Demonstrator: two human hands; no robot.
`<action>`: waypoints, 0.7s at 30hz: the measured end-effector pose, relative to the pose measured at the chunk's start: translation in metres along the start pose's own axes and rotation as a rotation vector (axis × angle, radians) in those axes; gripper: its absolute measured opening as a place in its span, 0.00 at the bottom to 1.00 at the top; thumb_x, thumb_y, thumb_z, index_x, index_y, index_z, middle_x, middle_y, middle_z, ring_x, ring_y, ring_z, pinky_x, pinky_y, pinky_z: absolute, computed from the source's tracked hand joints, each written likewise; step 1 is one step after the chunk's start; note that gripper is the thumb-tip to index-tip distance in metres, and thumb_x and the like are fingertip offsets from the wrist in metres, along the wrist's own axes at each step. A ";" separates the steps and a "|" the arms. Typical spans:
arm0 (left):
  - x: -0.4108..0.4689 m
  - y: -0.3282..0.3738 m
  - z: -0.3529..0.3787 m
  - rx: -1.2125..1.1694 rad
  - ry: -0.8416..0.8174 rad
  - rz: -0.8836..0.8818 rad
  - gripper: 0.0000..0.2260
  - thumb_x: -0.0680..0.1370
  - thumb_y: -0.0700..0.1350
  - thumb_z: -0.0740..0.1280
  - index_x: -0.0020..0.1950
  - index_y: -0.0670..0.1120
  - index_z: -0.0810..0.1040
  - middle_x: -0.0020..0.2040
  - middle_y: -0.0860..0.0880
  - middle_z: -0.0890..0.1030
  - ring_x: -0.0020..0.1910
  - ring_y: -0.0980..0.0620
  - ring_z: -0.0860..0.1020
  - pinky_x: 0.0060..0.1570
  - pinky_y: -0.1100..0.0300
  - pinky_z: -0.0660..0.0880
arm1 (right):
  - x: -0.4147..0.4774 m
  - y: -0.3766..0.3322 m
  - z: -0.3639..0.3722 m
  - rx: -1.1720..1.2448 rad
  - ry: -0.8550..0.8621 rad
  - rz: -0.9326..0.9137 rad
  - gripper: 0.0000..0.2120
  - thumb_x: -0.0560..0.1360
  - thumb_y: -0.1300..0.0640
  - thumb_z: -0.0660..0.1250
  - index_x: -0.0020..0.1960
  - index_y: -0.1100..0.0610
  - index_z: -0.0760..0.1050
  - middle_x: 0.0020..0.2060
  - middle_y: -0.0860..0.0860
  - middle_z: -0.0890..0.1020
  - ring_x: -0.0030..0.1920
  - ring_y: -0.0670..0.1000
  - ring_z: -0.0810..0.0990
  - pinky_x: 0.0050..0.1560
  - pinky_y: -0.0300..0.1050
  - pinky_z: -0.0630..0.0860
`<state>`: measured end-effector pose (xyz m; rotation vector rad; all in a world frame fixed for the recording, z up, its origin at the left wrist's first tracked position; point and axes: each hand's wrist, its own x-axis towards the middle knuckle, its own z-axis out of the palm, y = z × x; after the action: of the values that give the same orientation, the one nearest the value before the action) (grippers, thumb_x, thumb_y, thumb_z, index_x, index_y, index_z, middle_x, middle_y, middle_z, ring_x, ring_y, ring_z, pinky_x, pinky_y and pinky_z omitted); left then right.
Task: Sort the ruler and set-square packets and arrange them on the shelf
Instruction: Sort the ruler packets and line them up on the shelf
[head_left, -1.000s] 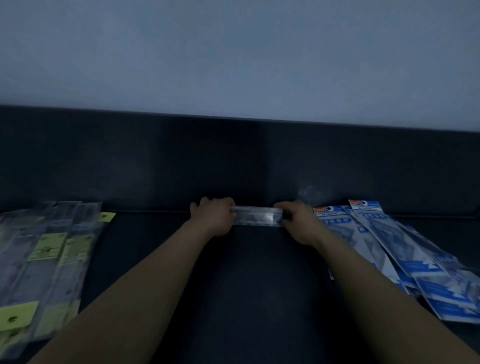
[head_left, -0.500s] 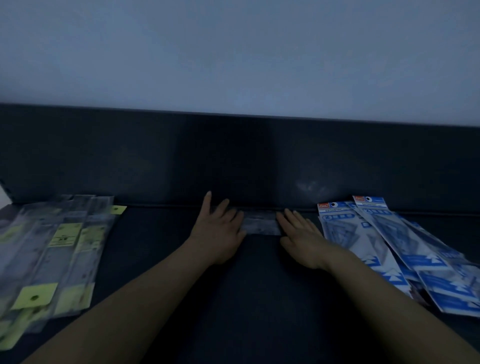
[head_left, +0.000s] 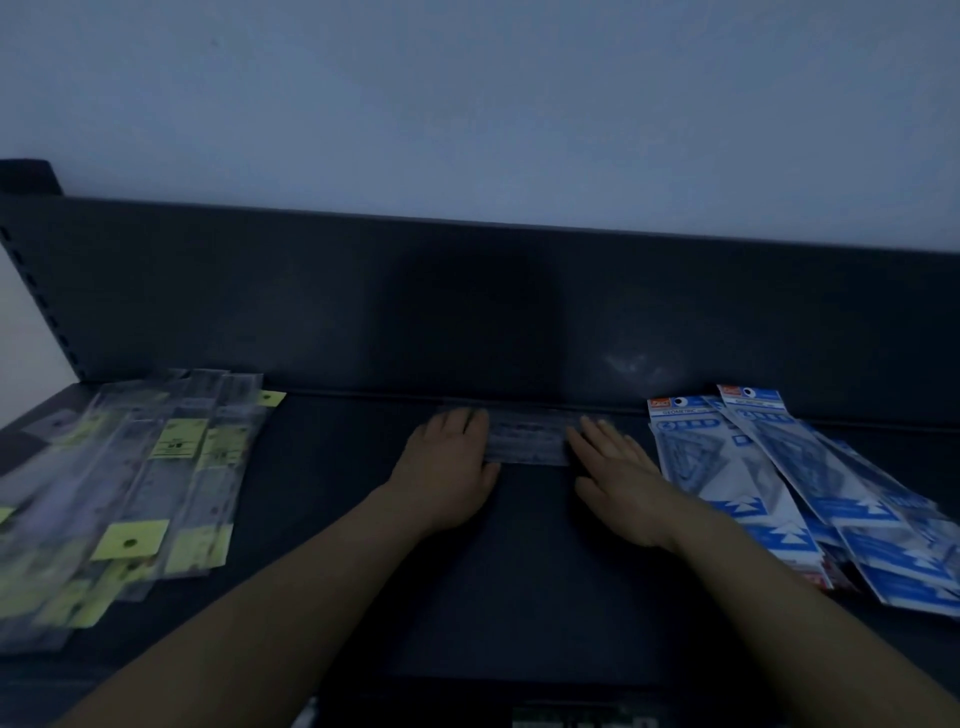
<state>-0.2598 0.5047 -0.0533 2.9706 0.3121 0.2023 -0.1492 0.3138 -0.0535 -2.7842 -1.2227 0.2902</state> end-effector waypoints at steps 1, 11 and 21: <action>0.000 0.001 0.000 -0.003 0.007 -0.015 0.28 0.81 0.55 0.55 0.77 0.45 0.53 0.76 0.45 0.60 0.71 0.44 0.62 0.70 0.50 0.62 | -0.001 0.000 0.000 -0.004 -0.007 -0.003 0.30 0.82 0.51 0.49 0.78 0.52 0.38 0.77 0.50 0.37 0.76 0.48 0.35 0.75 0.46 0.36; -0.007 0.002 -0.010 0.073 -0.016 -0.046 0.24 0.81 0.56 0.56 0.74 0.47 0.63 0.71 0.45 0.67 0.67 0.45 0.67 0.65 0.51 0.66 | -0.006 -0.007 -0.007 0.048 0.080 0.038 0.30 0.82 0.48 0.51 0.78 0.53 0.40 0.77 0.52 0.38 0.76 0.50 0.36 0.75 0.46 0.38; -0.068 -0.055 -0.060 -0.139 0.312 -0.247 0.18 0.80 0.57 0.58 0.65 0.50 0.74 0.60 0.51 0.79 0.59 0.51 0.76 0.57 0.56 0.73 | 0.012 -0.113 -0.030 0.034 0.190 -0.238 0.24 0.81 0.51 0.56 0.75 0.55 0.59 0.77 0.52 0.52 0.77 0.52 0.46 0.76 0.47 0.43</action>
<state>-0.3459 0.5514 -0.0117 2.7258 0.6669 0.6296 -0.2164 0.3985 -0.0087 -2.5333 -1.4645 0.0268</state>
